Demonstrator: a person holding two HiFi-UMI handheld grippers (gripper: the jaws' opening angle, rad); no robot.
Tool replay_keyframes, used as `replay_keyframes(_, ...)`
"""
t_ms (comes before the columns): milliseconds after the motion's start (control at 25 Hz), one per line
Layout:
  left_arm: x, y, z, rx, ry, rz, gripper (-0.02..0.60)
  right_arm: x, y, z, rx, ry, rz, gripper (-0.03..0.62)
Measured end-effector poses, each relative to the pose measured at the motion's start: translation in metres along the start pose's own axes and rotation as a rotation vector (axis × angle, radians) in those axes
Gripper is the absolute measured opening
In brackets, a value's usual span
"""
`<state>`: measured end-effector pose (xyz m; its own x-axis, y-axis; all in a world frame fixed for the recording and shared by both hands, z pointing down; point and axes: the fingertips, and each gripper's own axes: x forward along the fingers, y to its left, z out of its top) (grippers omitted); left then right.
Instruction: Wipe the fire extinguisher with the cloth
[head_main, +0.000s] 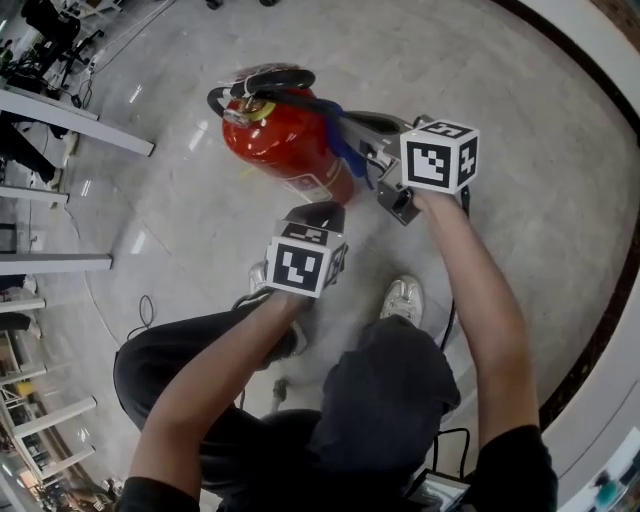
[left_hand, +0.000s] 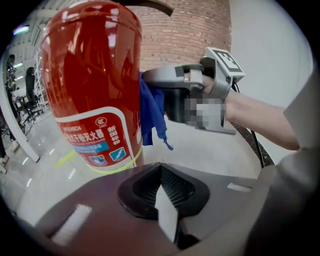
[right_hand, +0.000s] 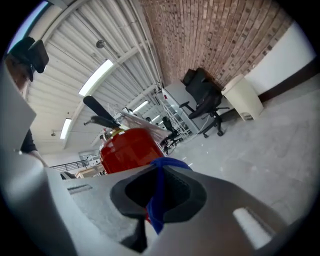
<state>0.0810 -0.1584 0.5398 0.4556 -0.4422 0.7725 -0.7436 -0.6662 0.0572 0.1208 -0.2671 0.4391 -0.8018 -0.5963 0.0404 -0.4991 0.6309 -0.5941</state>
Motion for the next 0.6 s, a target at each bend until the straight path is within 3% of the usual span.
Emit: replay_keyframes(600, 0.065, -0.005, -0.032, -0.016, 0.118, -0.053, 0.008, 0.014, -0.113, -0.152, 0.169, 0.288, -0.162, 0.026)
